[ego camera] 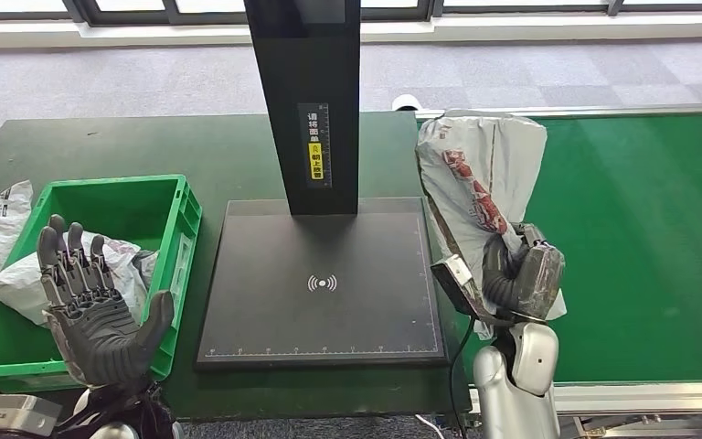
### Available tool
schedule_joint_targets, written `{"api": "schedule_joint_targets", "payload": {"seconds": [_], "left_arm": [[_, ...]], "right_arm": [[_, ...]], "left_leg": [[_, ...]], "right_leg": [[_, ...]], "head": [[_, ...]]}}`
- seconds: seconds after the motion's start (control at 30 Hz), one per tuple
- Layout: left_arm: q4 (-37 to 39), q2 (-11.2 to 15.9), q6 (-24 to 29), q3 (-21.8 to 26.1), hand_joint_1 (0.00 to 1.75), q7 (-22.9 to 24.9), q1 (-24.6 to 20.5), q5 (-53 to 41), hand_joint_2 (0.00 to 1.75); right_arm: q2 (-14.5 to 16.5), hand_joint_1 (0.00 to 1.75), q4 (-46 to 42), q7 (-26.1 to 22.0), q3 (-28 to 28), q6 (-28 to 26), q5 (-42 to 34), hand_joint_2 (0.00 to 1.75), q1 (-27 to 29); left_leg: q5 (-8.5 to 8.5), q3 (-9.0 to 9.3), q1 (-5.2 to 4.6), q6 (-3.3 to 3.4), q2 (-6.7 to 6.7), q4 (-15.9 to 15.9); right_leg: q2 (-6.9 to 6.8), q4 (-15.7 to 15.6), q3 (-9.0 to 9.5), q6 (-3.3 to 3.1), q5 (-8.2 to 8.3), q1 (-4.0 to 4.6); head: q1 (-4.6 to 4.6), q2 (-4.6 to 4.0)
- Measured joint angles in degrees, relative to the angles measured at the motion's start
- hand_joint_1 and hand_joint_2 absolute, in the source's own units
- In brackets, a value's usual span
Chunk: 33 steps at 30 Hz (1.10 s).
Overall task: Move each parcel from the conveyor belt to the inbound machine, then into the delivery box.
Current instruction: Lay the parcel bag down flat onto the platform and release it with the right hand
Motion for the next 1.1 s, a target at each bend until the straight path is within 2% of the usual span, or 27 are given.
{"api": "schedule_joint_targets", "payload": {"seconds": [0.07,0.2,0.37,0.53,0.6,0.73,0.83,1.1], "left_arm": [[0.0,0.0,0.13,0.0,0.0,0.0,-0.01,-0.03,1.75],[0.01,0.0,0.22,0.0,0.0,0.0,-0.02,-0.1,1.75],[0.06,0.1,0.32,0.0,0.0,0.0,-0.28,-0.12,1.75],[0.36,0.37,0.45,-0.02,0.0,0.0,-1.15,0.42,1.75],[0.54,0.48,0.48,-0.09,0.0,0.0,-1.6,0.53,1.75],[0.96,0.69,-0.07,-0.81,0.0,0.0,-2.67,0.54,1.75],[1.43,0.76,-0.18,-1.14,0.0,0.0,-3.17,0.54,1.75],[1.99,0.98,0.22,-1.33,0.0,0.0,-3.56,0.54,1.75]], "right_arm": [[0.45,1.75,-3.65,-3.07,1.05,-0.01,-2.31,1.75,0.7],[0.66,1.75,-9.08,-4.45,3.12,0.0,-4.12,1.75,1.68],[0.65,1.75,-16.95,-9.25,8.22,0.01,-7.83,1.75,3.26],[0.65,1.75,-19.03,-12.62,12.58,0.03,-10.16,1.75,3.62],[0.66,1.75,-16.34,-12.76,15.48,0.1,-9.47,1.75,3.29],[0.68,1.75,-3.15,-7.22,22.89,0.27,-4.31,1.75,0.62],[0.81,1.75,5.34,-5.34,27.18,0.26,-2.98,1.75,-1.09],[1.07,1.75,15.92,-4.72,31.6,0.33,-2.57,1.75,-2.88]], "left_leg": [[0.0,0.0,0.01,0.0,0.02,-0.01],[0.0,0.0,0.01,0.0,0.0,-0.01],[-0.01,0.05,0.0,-0.01,0.16,0.0],[-0.02,0.01,0.02,-0.02,0.19,-0.03],[-0.03,-0.09,0.04,-0.04,0.24,-0.05],[0.04,0.07,0.09,-0.11,0.2,-0.06],[0.1,0.09,0.1,-0.16,0.1,-0.06],[0.06,0.03,0.09,-0.15,0.1,-0.06]], "right_leg": [[0.01,0.0,-0.01,-0.01,-0.01,0.02],[0.0,0.0,0.0,-0.02,-0.02,0.01],[0.14,0.0,-0.03,-0.02,-0.01,0.0],[0.16,0.0,0.01,-0.03,-0.01,0.01],[0.18,0.0,0.04,-0.04,-0.01,0.03],[0.17,0.01,0.04,-0.07,0.01,0.07],[0.13,0.02,0.04,-0.09,0.03,0.08],[0.14,0.02,-0.01,-0.09,0.02,0.07]], "head": [[0.0,0.0],[0.0,0.0],[0.0,0.0],[-0.01,0.0],[0.0,0.0],[0.0,0.0],[0.0,0.0],[0.0,0.0]]}}
